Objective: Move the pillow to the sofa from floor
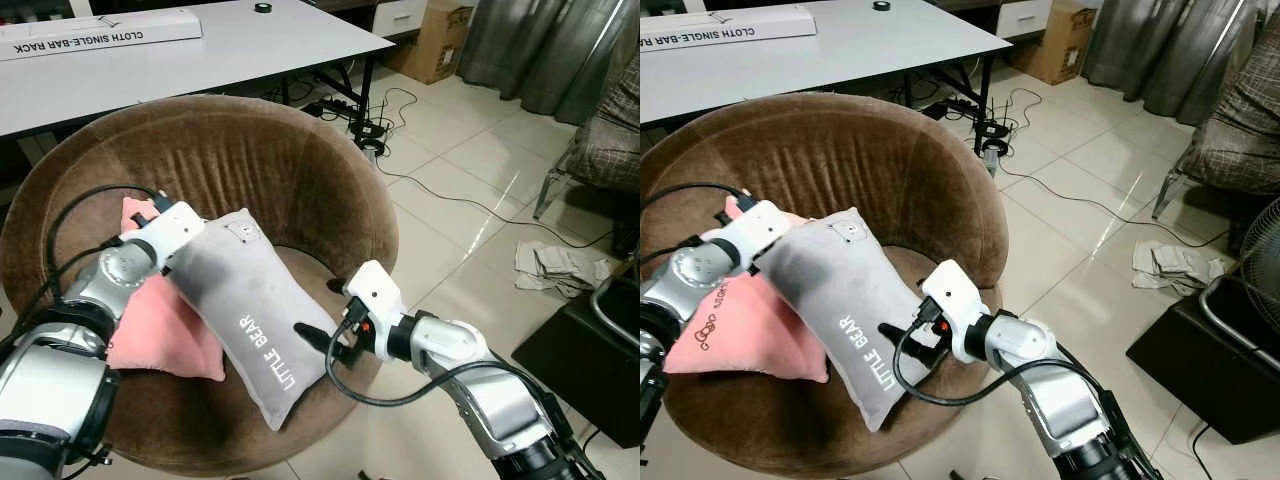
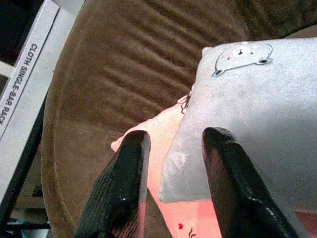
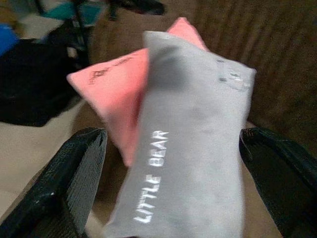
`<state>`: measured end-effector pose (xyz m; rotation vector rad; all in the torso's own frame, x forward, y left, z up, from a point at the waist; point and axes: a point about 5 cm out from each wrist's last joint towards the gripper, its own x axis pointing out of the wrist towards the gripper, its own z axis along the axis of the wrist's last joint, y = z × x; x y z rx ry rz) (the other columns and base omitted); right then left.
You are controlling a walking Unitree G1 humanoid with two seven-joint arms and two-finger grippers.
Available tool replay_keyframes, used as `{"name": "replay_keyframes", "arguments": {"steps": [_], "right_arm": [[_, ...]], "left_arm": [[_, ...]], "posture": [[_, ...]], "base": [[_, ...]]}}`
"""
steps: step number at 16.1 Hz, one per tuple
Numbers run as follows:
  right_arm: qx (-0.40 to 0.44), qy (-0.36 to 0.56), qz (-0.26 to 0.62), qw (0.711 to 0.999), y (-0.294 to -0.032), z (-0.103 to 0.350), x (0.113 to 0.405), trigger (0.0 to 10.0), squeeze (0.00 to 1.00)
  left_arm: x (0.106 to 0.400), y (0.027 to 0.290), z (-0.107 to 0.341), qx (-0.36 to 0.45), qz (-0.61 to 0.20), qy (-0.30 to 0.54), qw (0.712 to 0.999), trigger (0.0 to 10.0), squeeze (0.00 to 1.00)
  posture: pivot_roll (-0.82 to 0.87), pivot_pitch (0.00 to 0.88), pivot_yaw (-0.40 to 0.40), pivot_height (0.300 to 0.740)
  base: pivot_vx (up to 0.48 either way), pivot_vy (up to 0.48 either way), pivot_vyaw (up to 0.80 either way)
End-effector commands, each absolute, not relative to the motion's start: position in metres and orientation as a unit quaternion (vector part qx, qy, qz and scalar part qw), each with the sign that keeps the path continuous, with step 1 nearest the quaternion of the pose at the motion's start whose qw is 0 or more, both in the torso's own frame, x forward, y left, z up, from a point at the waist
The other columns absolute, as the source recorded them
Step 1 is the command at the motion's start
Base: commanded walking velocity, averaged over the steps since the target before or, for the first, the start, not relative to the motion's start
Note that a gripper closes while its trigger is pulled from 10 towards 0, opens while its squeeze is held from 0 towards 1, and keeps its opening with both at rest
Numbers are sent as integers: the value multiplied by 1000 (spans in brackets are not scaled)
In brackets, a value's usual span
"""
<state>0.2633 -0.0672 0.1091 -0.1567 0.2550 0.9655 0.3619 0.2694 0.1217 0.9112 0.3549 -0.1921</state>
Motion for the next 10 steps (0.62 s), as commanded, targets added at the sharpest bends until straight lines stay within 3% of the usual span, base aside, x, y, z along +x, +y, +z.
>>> {"name": "replay_keyframes", "arguments": {"steps": [1, 2, 3, 5, 8, 10], "right_arm": [[-88, 114, 432, 890, -74, 111, 272, 10000, 0], [-86, 119, 373, 916, -85, 109, 281, 10000, 0], [-66, 126, 312, 939, -97, 106, 292, 10000, 0], [-61, 137, 240, 959, -117, 98, 300, 10000, 0], [-60, 149, 188, 969, -133, 90, 305, 10000, 0], [-51, 165, 153, 973, -142, 84, 301, 10000, 0]], "left_arm": [[366, 264, 127, 419, -99, 158, 889, 10000, 1000], [368, 253, 126, 328, -106, 143, 928, 10000, 1000], [370, 239, 125, 232, -117, 119, 958, 10000, 0], [371, 210, 119, 152, -154, 82, 973, 10000, 0], [367, 182, 115, 108, -189, 43, 975, 10000, 0], [346, 162, 98, 70, -212, 30, 974, 10000, 0]], "posture": [[-43, 0, -40, 740], [-22, 0, -33, 740], [3, 0, -29, 740], [34, 0, -22, 740], [53, 0, -5, 740], [49, 0, 16, 740]], "base": [[0, 0, 0], [0, 0, 0], [0, 0, 0], [0, 0, 0], [0, 0, 0], [0, 0, -641]]}}
